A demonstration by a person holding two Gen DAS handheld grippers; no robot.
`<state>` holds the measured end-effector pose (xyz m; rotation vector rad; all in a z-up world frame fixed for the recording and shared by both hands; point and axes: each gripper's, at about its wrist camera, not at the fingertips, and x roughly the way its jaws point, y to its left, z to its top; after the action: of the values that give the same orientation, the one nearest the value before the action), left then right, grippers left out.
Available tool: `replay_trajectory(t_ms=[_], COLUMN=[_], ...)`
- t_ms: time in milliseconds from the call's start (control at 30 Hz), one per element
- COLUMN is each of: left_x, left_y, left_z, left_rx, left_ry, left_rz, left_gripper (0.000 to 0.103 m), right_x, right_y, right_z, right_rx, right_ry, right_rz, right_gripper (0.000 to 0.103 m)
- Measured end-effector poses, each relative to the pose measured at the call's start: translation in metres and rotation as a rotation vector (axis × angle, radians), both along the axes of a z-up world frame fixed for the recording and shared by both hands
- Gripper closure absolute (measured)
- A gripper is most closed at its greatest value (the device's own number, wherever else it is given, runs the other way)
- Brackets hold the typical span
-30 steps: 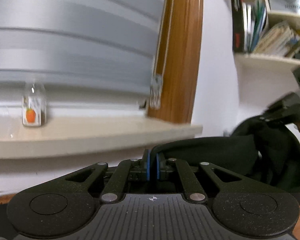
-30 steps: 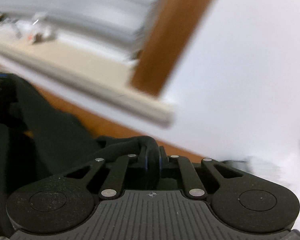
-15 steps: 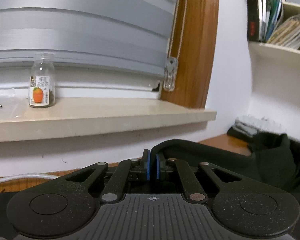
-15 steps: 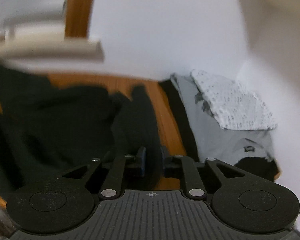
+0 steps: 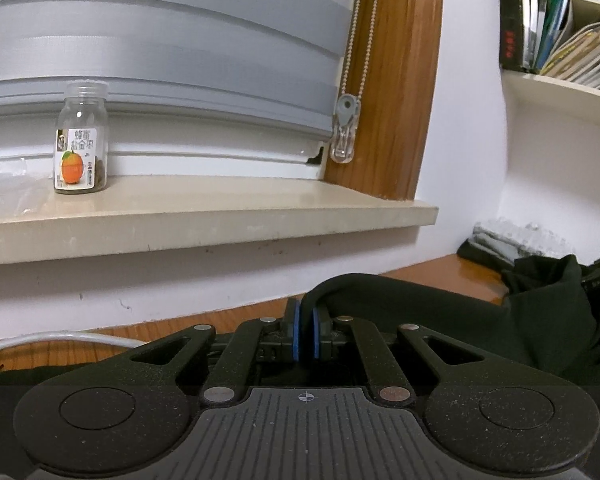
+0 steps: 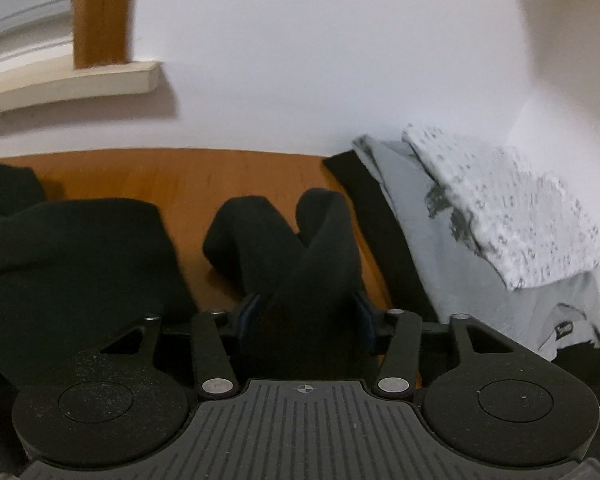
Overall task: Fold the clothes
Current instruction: 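Open the right tool and swing it away while the left tool holds the hoodie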
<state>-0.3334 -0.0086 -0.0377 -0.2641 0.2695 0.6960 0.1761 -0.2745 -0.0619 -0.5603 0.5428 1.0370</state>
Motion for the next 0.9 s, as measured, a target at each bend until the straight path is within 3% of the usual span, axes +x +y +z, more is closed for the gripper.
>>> replay_trajectory(t_ms=[67,200,333,400,500,567,600,667,833,900], left_x=[0.0,0.001,0.003,0.004,0.005,0.007,0.008,0.008,0.007,0.009], left_y=[0.0,0.0,0.0,0.0,0.001,0.001,0.001,0.001,0.002,0.003], left_z=[0.0,-0.001,-0.002,-0.002,-0.003,-0.004,-0.004,-0.004,-0.003,0.002], left_rx=[-0.002,0.0,-0.003,-0.005,-0.008,-0.009,-0.009,-0.004,-0.011,-0.021], left_ry=[0.001,0.005,0.017,0.023,0.033,0.047,0.053,0.061,0.065,0.103], left_rz=[0.001,0.001,0.0,0.0,0.001,0.013,0.02,0.039,0.074,0.11], left_gripper=[0.097,0.097,0.095,0.095,0.093,0.065,0.059,0.029,0.022,0.021], right_x=[0.009,0.013,-0.003,-0.013,-0.02,-0.027,-0.032,-0.041,-0.049,-0.044], right_y=[-0.011,-0.046,-0.065,-0.071,-0.059,-0.039,-0.029,-0.007,0.026,0.033], right_z=[0.004,0.02,0.04,0.057,0.062,0.045,0.034,0.009,-0.033,-0.043], right_rx=[0.016,-0.012,0.031,0.155,0.267,0.283,0.281,0.268,0.209,0.208], right_ry=[-0.014,-0.15,-0.286,-0.268,-0.046,0.087,0.126,0.176,0.119,0.118], right_rz=[-0.043,-0.134,-0.151,-0.137,0.02,0.109,0.14,0.19,0.188,0.193], right_gripper=[0.095,0.094,0.072,0.049,0.043,0.042,0.042,0.042,0.042,0.042])
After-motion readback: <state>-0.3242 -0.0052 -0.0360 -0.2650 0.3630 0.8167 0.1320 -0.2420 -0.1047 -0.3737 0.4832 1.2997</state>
